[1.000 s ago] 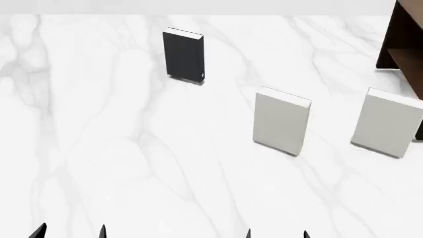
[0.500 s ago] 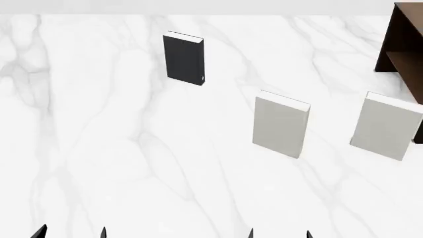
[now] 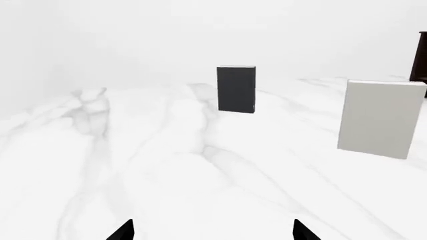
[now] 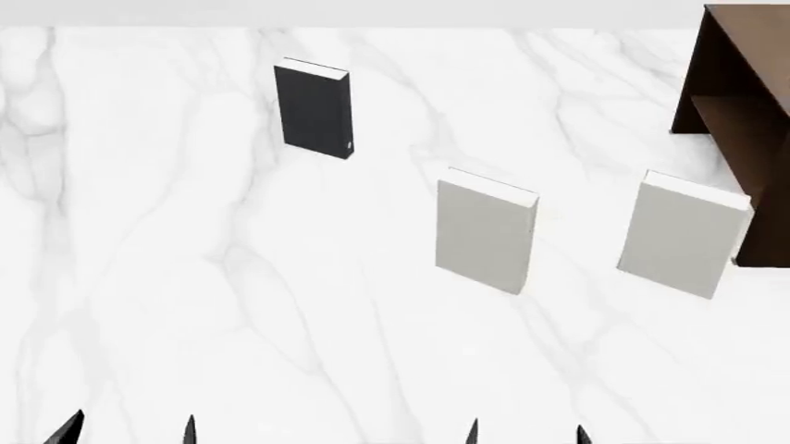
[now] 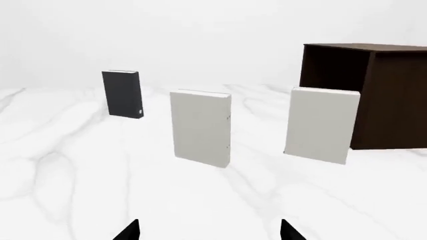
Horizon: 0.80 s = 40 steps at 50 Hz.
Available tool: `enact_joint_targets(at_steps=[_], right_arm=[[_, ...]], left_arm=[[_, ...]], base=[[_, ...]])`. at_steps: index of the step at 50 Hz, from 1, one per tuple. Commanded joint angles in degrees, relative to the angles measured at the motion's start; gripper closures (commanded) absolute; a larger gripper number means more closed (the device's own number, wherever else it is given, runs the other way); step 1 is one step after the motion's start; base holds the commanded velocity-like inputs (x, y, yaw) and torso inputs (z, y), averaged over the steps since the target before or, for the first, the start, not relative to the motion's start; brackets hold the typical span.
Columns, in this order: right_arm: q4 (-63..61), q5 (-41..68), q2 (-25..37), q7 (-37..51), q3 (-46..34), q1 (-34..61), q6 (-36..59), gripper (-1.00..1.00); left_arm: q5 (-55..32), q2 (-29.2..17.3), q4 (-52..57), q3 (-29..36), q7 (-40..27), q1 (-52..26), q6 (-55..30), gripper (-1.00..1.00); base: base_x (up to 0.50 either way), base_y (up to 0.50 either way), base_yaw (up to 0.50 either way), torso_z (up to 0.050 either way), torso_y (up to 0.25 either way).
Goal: Pick up the book on the left and place it on top of the shelf.
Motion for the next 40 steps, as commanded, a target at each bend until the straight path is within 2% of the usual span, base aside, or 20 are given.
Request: enact_joint_targets(at_steps=[1,3,4,5,25,40], right_arm=[[-18.89,-10.87,-3.36,-7.31,3.40,25.55,28.61,-1.00],[-18.98,-10.41,-3.16,-6.96,3.28,42.74,45.79,-1.00],[-19.16,-10.17,-3.06,-6.96,3.05,47.39,54.39,-1.00],[-19.17,-10.00,-2.95,-6.82,2.93,47.43,60.31,-1.00],[-19.24,-6.62,-1.81,-5.58,2.10,47.48,60.99,-1.00],[-18.12,-5.07,-1.33,-4.17,1.09,47.22,60.85,-1.00]], left_arm=[[6.20,-0.87,23.40,-3.34,11.42,-25.93,-28.83,-1.00],[6.10,-0.92,23.48,-3.31,11.34,-43.11,-46.02,-1.00],[5.97,-0.97,23.25,-3.45,11.33,-43.34,-54.61,-1.00],[5.92,-1.01,23.26,-3.47,11.29,-43.29,-58.10,-1.00],[5.06,-1.92,22.57,-3.51,10.55,-43.18,-57.83,-1.00],[4.16,-2.35,22.65,-3.67,10.27,-42.70,-57.69,-1.00]], base=[[0.00,0.00,0.00,0.000,0.000],[0.00,0.00,0.00,0.000,0.000],[0.00,0.00,0.00,0.000,0.000],[0.00,0.00,0.00,0.000,0.000],[0.00,0.00,0.00,0.000,0.000],[0.49,0.00,0.00,0.000,0.000]])
